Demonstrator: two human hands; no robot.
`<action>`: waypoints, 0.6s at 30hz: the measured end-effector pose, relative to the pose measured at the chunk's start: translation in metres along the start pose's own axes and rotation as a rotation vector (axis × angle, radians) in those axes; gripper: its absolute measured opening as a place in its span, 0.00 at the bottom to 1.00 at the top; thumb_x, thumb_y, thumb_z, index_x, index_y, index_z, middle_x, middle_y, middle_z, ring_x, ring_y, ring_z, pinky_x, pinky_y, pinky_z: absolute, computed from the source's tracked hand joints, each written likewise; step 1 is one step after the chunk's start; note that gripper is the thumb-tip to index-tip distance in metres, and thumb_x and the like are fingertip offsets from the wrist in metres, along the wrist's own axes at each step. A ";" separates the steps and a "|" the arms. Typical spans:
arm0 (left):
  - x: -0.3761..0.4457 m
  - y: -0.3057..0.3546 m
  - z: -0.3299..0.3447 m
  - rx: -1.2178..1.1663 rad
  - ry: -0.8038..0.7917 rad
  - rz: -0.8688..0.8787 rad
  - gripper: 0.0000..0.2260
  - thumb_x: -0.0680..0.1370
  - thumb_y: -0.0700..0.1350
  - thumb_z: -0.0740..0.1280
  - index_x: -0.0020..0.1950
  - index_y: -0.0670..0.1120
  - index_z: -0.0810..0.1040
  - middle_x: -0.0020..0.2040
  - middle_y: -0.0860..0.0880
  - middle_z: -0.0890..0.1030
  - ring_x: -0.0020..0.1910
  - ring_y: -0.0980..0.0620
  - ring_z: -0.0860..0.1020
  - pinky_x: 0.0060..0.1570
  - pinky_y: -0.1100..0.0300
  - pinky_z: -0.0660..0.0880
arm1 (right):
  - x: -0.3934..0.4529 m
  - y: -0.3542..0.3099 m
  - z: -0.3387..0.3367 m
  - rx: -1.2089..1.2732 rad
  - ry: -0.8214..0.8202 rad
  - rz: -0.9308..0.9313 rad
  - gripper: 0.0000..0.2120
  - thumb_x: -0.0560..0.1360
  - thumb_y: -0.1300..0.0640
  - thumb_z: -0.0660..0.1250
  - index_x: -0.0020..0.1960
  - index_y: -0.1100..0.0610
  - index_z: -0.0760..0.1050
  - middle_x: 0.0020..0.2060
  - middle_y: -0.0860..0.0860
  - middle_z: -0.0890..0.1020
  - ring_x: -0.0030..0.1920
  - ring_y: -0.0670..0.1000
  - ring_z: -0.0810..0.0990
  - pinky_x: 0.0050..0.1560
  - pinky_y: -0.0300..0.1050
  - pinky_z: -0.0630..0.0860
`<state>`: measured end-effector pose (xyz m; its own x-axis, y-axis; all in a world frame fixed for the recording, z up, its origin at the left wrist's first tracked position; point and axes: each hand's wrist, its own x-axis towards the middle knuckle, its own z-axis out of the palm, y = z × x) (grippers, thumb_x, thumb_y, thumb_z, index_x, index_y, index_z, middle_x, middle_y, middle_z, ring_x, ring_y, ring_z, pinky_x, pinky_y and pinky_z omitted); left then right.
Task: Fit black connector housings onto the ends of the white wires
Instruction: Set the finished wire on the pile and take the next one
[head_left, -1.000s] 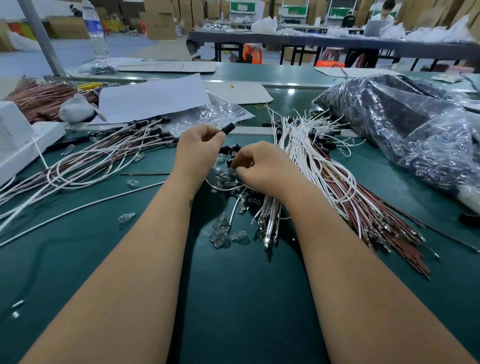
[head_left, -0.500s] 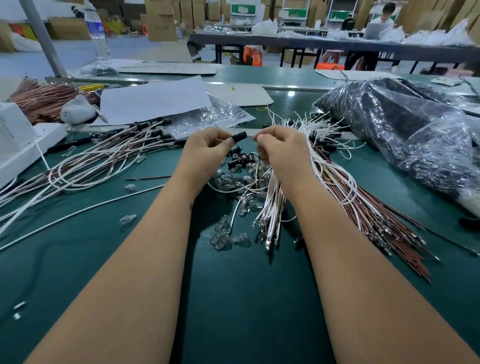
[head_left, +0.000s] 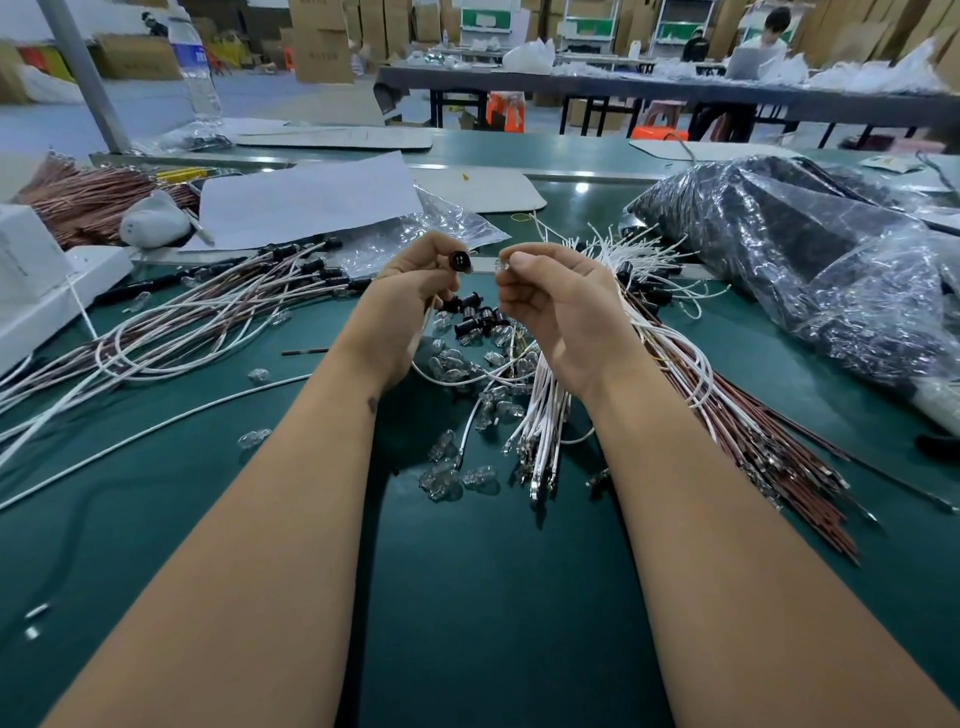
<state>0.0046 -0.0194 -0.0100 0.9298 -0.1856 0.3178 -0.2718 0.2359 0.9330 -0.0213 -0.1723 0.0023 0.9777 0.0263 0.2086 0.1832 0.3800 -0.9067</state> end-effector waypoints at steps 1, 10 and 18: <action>0.000 0.001 0.000 -0.014 0.000 -0.003 0.15 0.78 0.28 0.56 0.43 0.46 0.73 0.34 0.53 0.74 0.33 0.57 0.67 0.36 0.67 0.65 | -0.001 0.000 0.001 -0.004 -0.014 -0.003 0.07 0.77 0.68 0.64 0.43 0.61 0.79 0.32 0.53 0.80 0.33 0.49 0.77 0.37 0.40 0.77; -0.002 0.001 0.003 0.231 0.054 -0.040 0.13 0.80 0.33 0.58 0.42 0.48 0.75 0.36 0.49 0.70 0.32 0.58 0.65 0.34 0.66 0.62 | 0.000 0.001 0.003 0.009 -0.011 -0.014 0.04 0.76 0.67 0.66 0.45 0.61 0.78 0.29 0.51 0.79 0.31 0.47 0.76 0.33 0.40 0.76; -0.006 0.000 0.011 0.548 0.163 0.015 0.07 0.81 0.40 0.62 0.46 0.44 0.79 0.32 0.49 0.70 0.21 0.61 0.63 0.23 0.70 0.60 | 0.002 0.003 -0.003 -0.157 0.189 -0.013 0.06 0.76 0.66 0.66 0.41 0.59 0.77 0.30 0.53 0.78 0.31 0.49 0.75 0.34 0.41 0.76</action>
<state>-0.0036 -0.0285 -0.0096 0.9394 -0.0260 0.3417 -0.3334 -0.3003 0.8937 -0.0183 -0.1736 -0.0011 0.9743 -0.1565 0.1620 0.1956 0.2305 -0.9532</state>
